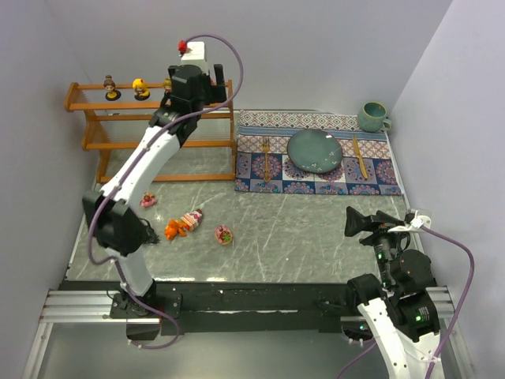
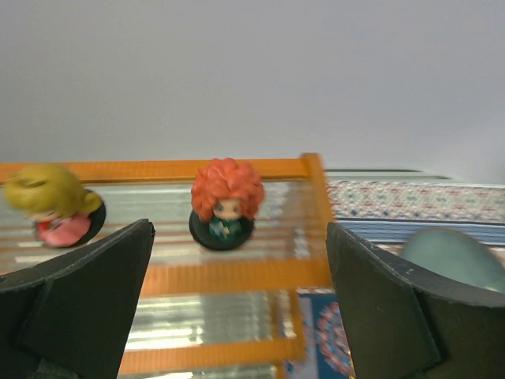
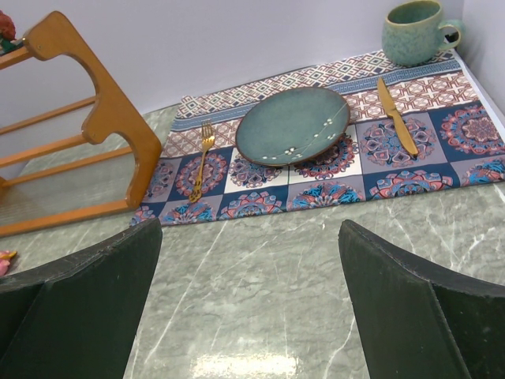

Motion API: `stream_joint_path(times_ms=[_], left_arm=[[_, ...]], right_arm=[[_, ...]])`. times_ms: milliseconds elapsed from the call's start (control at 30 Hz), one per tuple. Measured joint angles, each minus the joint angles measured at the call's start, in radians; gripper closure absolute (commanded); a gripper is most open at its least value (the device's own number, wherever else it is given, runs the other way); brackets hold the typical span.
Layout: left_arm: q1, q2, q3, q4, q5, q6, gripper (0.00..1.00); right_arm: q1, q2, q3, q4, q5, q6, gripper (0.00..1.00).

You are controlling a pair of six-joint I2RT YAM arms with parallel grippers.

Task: Place and organize the plastic toys onto the shelf

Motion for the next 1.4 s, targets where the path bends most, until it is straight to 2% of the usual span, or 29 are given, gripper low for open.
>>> stream_joint_path(times_ms=[133,300,467,667,800,900,1000,1167,1400], left_arm=[[-0.024,-0.143,-0.071,-0.003,0.012,-0.016,0.01],[-0.066,-0.369,-0.240,-0.028,0.010,-0.068,0.02],[-0.083,-0.598,-0.506,-0.066,0.007,-0.140,0.03],[-0.083,-0.774,-0.788,-0.134,-0.019,-0.174,0.03],[-0.083,-0.809,-0.933,-0.130,-0.042,-0.171,0.03],[-0.074,-0.780,-0.960,-0.154,-0.050,-0.165,0.03],[-0.059,-0.764,-0.960,-0.154,-0.064,-0.161,0.03],[-0.044,-0.808,-0.993,-0.124,-0.096,-0.161,0.03],[-0.043,-0.833,-1.106,-0.102,-0.115,-0.223,0.03]], right_arm=[[0.000,0.000,0.000,0.001,0.000,0.000,0.00],[0.000,0.000,0.000,0.005,-0.010,0.000,0.00],[0.000,0.000,0.006,0.005,-0.028,0.000,0.00],[0.000,0.002,0.032,0.056,-0.132,0.036,0.00],[0.000,0.120,0.045,0.126,-0.246,0.074,0.00],[0.000,0.325,0.050,0.187,-0.351,0.103,0.00],[0.000,0.441,0.013,0.259,-0.423,0.129,0.00],[0.000,0.549,-0.074,0.369,-0.480,0.159,0.00],[0.000,0.731,-0.040,0.434,-0.531,0.156,0.00]])
